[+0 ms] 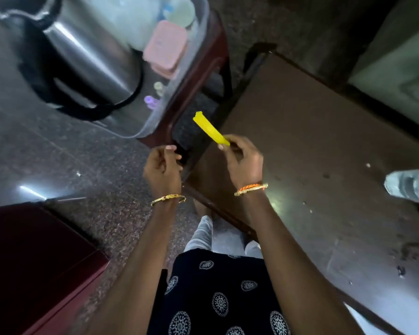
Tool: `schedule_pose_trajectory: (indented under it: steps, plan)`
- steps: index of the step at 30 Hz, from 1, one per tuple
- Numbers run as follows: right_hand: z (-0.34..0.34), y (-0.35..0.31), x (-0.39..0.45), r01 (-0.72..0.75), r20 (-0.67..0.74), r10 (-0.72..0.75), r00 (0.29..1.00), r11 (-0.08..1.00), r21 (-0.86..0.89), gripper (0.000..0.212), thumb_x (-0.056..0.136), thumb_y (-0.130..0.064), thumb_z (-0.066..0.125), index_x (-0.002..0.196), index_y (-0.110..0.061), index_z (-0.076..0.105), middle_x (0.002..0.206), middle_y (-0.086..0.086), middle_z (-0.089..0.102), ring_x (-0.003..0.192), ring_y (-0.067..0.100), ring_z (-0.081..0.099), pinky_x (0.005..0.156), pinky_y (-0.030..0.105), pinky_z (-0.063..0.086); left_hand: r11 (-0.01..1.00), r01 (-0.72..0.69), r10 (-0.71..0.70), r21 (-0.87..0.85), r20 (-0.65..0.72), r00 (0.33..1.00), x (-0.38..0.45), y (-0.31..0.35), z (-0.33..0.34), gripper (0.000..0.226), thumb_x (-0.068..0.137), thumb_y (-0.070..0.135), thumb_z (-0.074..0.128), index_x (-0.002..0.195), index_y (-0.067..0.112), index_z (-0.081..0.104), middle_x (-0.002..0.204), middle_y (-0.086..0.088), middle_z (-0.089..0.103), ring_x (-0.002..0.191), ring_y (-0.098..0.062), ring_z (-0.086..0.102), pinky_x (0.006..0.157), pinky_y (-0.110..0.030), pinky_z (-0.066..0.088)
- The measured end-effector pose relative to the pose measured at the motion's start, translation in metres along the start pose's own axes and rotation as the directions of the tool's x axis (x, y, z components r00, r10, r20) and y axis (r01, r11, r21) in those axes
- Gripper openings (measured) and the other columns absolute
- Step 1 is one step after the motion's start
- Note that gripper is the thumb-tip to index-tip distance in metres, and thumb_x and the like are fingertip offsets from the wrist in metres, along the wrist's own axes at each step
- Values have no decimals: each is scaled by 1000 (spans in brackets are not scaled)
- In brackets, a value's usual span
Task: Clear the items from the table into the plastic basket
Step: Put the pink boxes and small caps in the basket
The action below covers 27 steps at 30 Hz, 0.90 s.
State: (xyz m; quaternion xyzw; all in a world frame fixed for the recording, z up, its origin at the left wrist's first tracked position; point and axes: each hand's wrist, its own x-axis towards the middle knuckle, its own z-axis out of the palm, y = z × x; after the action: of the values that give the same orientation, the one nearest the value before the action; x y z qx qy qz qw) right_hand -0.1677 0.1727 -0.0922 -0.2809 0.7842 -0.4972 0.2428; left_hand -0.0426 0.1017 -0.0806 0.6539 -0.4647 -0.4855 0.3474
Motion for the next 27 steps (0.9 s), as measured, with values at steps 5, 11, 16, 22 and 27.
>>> schedule_pose_trajectory:
  steps: [5,11,16,22,27]
  plan:
    - [58,-75,58,401,302,-318,899,875,-272,21,83,-15,65,102,-9,71,100,15,66,96,36,56,84,39,42,979,34,-78,-203,-212,974,54,12,-43,28,91,13,48,65,24,54,55,10,60,43,-6,48,41,-19,38]
    - [121,-128,117,605,563,-250,788,483,-633,30,84,-30,57,109,-19,67,124,12,50,119,36,38,92,40,31,968,90,-156,-234,-282,947,99,26,-57,29,88,7,51,63,19,46,51,2,55,45,-15,49,51,-30,42]
    - [159,-135,134,691,673,-179,718,301,-657,36,85,-13,55,117,3,59,122,18,54,125,39,35,100,49,27,976,119,-179,-182,-360,916,109,33,-62,37,80,3,60,60,23,37,52,1,40,62,-26,51,72,-51,52]
    - [172,-131,133,711,695,-157,702,219,-668,33,80,-8,58,112,-5,65,116,15,59,122,39,37,101,50,27,983,145,-175,-111,-359,917,101,32,-57,19,80,9,64,74,11,47,60,7,46,60,-18,50,59,-16,47]
    - [169,-129,127,656,631,-185,754,266,-706,36,68,1,66,103,-6,68,109,14,62,117,38,40,95,46,29,981,142,-183,-134,-372,910,98,34,-56,18,81,8,65,78,9,47,78,-23,60,57,-11,48,48,-3,40]
